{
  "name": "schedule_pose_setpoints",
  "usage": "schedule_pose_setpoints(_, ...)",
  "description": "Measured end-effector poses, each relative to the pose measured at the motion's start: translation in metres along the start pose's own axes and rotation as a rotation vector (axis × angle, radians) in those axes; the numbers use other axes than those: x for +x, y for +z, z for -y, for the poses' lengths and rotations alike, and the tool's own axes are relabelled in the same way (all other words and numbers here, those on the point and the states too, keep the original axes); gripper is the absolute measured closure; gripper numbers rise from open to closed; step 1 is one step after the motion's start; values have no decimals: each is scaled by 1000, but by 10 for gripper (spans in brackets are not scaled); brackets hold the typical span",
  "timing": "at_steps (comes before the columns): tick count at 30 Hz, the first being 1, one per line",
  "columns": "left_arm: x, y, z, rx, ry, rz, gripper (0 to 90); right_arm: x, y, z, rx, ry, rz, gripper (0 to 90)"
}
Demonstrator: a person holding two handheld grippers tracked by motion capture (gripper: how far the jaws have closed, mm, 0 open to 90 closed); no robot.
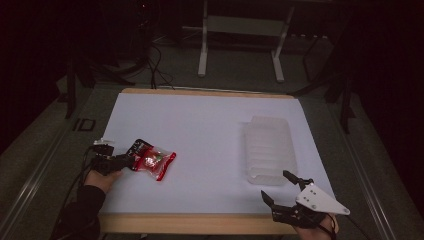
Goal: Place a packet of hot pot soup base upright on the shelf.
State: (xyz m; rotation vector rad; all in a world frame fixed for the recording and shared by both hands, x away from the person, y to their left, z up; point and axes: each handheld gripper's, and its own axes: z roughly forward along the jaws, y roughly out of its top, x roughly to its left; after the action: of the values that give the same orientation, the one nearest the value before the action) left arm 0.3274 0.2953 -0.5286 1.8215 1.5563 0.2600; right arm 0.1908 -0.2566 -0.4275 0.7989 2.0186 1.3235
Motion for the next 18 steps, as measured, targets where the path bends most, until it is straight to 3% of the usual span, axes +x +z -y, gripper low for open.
schedule_pose_setpoints(4,-5,1,1,8,64,-24,584,0,1,0,2,-3,-1,148)
schedule_pose_setpoints(6,-7,1,1,14,77,-24,602,0,1,0,3,-4,1,148)
schedule_pose_setpoints(9,-12,2,1,32,105,-28,668,0,1,0,3,-4,2,148)
schedule_pose_setpoints(10,-15,3,1,43,128,-33,742,0,1,0,4,-5,1,148)
schedule_pose_setpoints(12,-20,4,1,45,153,-57,745,0,1,0,4,-5,2,149)
schedule_pose_setpoints(18,-32,4,0,56,206,-71,874,0,1,0,5,-5,0,149)
